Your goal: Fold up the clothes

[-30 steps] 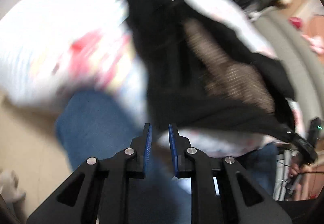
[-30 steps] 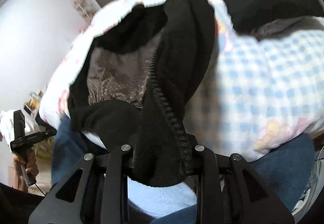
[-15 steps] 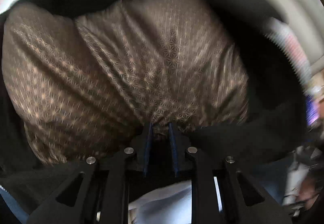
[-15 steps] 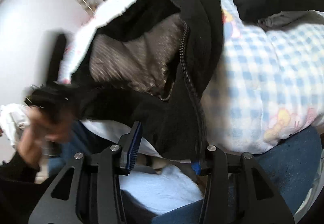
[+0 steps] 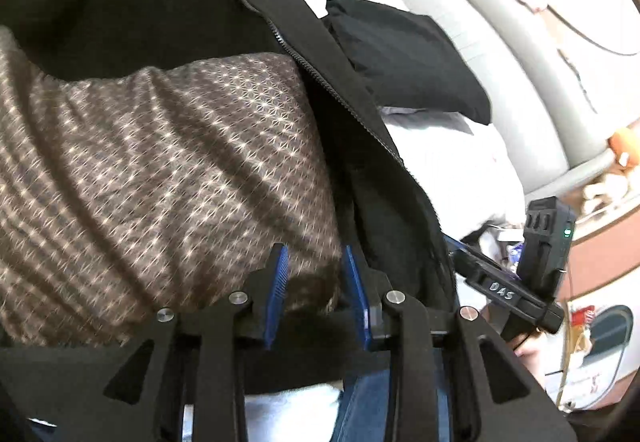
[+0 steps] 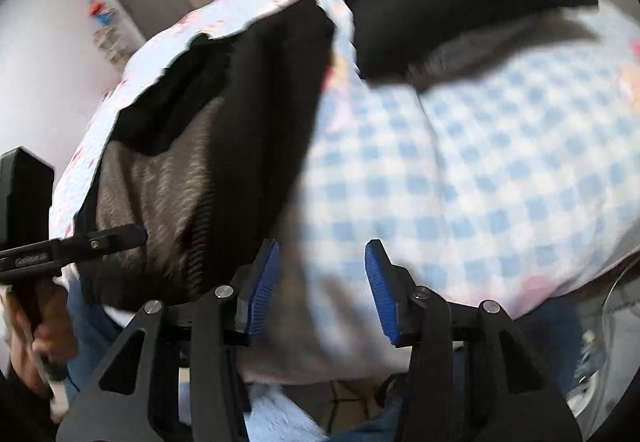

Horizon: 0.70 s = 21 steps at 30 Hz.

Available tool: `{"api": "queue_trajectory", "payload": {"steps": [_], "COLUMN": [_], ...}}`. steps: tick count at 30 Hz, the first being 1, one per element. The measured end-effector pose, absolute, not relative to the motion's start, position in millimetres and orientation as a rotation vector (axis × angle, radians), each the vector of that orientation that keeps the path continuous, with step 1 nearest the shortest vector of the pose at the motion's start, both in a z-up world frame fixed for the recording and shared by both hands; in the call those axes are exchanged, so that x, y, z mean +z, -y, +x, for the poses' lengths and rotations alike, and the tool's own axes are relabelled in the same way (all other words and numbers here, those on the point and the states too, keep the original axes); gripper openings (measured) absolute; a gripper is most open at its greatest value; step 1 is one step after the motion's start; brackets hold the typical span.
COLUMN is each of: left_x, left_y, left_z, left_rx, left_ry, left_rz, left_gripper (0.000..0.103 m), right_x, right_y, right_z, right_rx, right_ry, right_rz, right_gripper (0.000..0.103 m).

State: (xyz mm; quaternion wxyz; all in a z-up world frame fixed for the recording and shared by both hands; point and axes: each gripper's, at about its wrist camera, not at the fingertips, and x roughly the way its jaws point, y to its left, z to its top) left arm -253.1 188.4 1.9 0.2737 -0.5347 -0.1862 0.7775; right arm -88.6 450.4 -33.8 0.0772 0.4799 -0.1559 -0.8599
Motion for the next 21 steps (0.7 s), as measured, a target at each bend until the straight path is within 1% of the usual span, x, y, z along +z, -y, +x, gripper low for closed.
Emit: {"api": "queue_trajectory", "payload": {"steps": [1, 3, 4, 5, 8, 10, 12, 14, 15, 16, 17, 18, 19, 21], "left_x": [2.1, 0.9, -0.8, -2.4, -14.2, -23.9, -32.8, -33.2, -30.2, -22.2, -14.5, -7.6, -5.0, -0.5], "left_y": [-200.5, -209.7, -212.8, -214.6, -206.1, -202.8, -200.4, -198.5, -198.2, -199.2, -201.8, -207.0, -216.0, -234.8], "left_z": [-257.4, -261.7, -263.7, -264.7, -255.4, -256.4, -259.2, -261.1, -261.1, -259.7, -258.3, -257.6, -258.9, -261.9], "left_rx": [2.082, 2.023, 1.988, 1.955, 1.909, 1.894, 1.87, 1.801, 1.772, 1.767, 1.782, 1.809, 1.83, 1.87], "left_ry": [0.491, 0.563, 0.611, 0.665, 0.879, 0.943, 0.996, 1.094, 1.132, 1.137, 1.111, 1.063, 1.005, 0.89], "left_rz": [-1.435, -1.428, -1.427, -1.423, -1.39, -1.416, -1.448, -1.399, -1.359, -1.301, -1.265, -1.252, -1.278, -1.331], "left_gripper": [0.031, 0.035, 0.044, 0.05, 0.051, 0.051, 0.054, 0.056, 0.057, 0.059, 0.063, 0.065, 0.065, 0.062], "right_x": [-35.1, -39.4, -41.5, -42.4, -41.1, -46.2, -57.2, -63.0, -62.6, -61.0, -59.1, -57.3, -55.6, -52.0], "right_y": [-454.3, -451.9, -445.5, -437.6, -409.3, -393.3, -385.9, -381.2, -377.9, -374.5, -372.2, -371.2, -370.5, -367.5], "right_z": [-90.6, -96.1, -98.6, -100.5, -100.1, -102.2, -107.3, -108.7, -107.8, -106.4, -104.8, -102.9, -100.9, -97.3], "right_rx": [-2.576, -2.518, -2.461, -2.4, -2.31, -2.281, -2.251, -2.232, -2.237, -2.244, -2.247, -2.246, -2.243, -2.237], "right_ry": [0.522, 0.57, 0.566, 0.554, 0.521, 0.519, 0.552, 0.559, 0.533, 0.501, 0.481, 0.48, 0.487, 0.49], "right_rz": [1.421, 1.397, 1.395, 1.395, 1.335, 1.321, 1.353, 1.367, 1.366, 1.363, 1.359, 1.353, 1.345, 1.327], "right_gripper": [0.047, 0.047, 0.047, 0.047, 0.047, 0.047, 0.047, 0.047, 0.047, 0.047, 0.047, 0.047, 0.047, 0.047]}}
